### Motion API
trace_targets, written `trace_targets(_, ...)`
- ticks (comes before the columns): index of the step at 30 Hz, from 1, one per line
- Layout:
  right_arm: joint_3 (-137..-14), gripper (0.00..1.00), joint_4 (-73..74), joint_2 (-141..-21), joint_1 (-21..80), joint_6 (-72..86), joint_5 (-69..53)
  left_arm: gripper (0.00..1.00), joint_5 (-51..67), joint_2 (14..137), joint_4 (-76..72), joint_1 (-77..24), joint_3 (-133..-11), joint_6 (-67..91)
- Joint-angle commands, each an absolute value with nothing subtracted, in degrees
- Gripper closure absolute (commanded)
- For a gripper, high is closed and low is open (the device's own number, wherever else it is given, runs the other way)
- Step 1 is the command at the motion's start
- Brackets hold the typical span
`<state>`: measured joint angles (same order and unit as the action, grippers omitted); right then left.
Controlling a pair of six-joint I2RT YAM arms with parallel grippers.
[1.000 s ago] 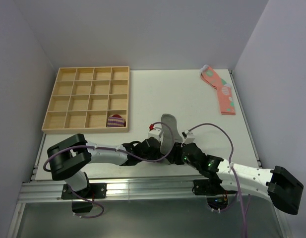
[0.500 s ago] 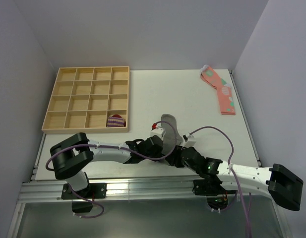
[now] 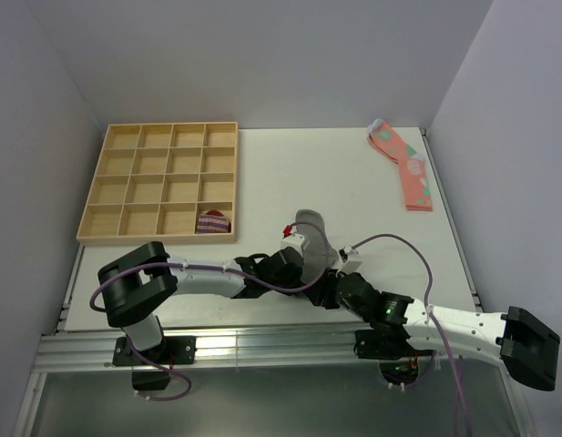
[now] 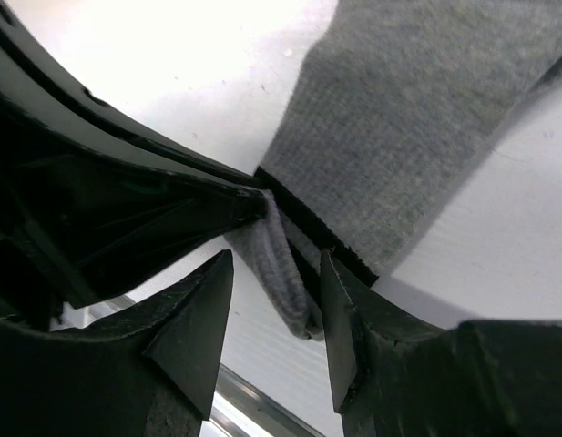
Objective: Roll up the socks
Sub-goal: Roll the sock at the center of the board.
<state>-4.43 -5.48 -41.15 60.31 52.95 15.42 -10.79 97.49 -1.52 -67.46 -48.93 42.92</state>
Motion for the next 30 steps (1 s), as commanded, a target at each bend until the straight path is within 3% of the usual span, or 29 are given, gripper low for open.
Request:
trace_targets(1, -3.9, 0.50, -6.8, -43.1, 61.2, 54.0, 17.5, 1.00, -8.4, 100.8, 5.2, -67.6, -48.3, 42.3)
trace_targets(10, -5.1, 0.51, -6.2, -47.6, 62.7, 55.8, 19.7, 1.00, -6.9, 100.5, 4.7, -65.8, -47.4, 42.0)
trace_targets(21, -7.7, 0.79, -1.3, -55.1, 62.8, 62.4, 21.4, 0.99, -5.9, 99.1, 3.1, -65.1, -45.8, 41.7)
trace_targets(24, -9.1, 0.82, 2.2, -58.1, 62.6, 65.6, 20.8, 0.82, -7.1, 97.2, 1.4, -65.1, -44.4, 41.8)
trace_targets(27, -10.7, 0.81, 4.0, -60.3, 61.4, 65.8, 17.2, 0.48, -8.8, 93.3, -1.3, -65.2, -41.8, 41.9)
trace_targets(30, -10.6, 0.82, 0.3, -62.6, 57.2, 63.2, 9.9, 0.40, -11.8, 90.5, -3.8, -65.3, -39.9, 42.2)
